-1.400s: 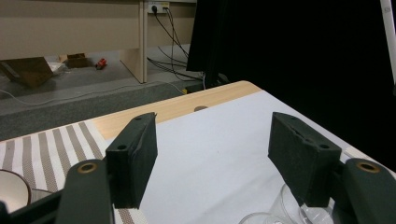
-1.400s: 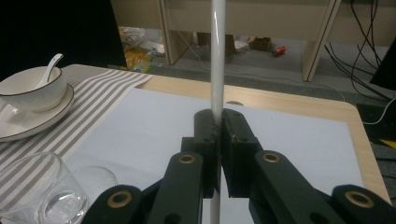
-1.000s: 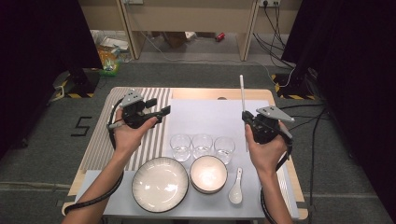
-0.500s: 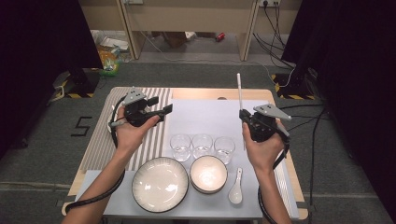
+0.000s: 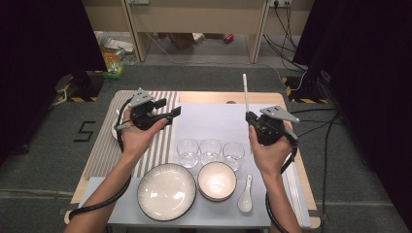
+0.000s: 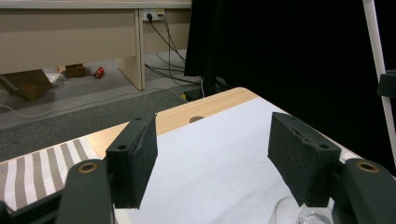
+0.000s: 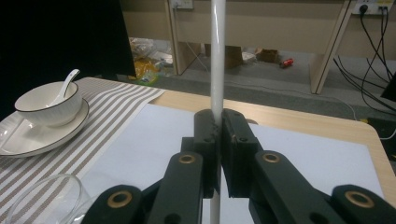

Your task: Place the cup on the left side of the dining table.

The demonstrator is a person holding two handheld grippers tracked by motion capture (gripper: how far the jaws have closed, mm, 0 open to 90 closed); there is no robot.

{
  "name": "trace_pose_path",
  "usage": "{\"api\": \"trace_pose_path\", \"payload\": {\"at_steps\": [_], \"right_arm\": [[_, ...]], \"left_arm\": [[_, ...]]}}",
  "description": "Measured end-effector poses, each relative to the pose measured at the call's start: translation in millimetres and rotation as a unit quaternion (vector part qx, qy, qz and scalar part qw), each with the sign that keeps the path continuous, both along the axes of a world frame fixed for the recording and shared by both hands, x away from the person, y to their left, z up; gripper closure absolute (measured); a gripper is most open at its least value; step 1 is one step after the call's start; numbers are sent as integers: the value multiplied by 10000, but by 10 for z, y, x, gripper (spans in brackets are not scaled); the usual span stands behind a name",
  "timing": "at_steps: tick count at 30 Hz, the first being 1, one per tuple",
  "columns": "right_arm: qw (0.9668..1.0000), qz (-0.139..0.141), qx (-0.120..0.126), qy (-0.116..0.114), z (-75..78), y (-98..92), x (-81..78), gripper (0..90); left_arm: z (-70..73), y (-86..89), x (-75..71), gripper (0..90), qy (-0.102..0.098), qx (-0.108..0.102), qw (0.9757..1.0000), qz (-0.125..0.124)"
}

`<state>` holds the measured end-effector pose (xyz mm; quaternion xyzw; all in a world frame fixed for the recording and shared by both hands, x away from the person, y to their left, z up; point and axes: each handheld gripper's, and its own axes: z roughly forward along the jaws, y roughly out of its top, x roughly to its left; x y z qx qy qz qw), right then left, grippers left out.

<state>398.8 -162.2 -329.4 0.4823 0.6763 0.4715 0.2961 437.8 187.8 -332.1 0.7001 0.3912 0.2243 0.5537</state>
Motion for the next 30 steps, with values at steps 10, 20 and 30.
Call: {"api": "trace_pose_path", "payload": {"at_steps": [10,20,30], "right_arm": [[10000,44,35,-34,35,51,23,855],[9999,111,23,-56,69,118,53,855],[9998,159,30,-75,89,172,92,855]], "left_arm": [[33,-35,21,323,-28,13,10000,-13],[59,-82,44,323,-49,31,10000,-48],[80,-126,54,323,-74,-2,9999,-70]]}}
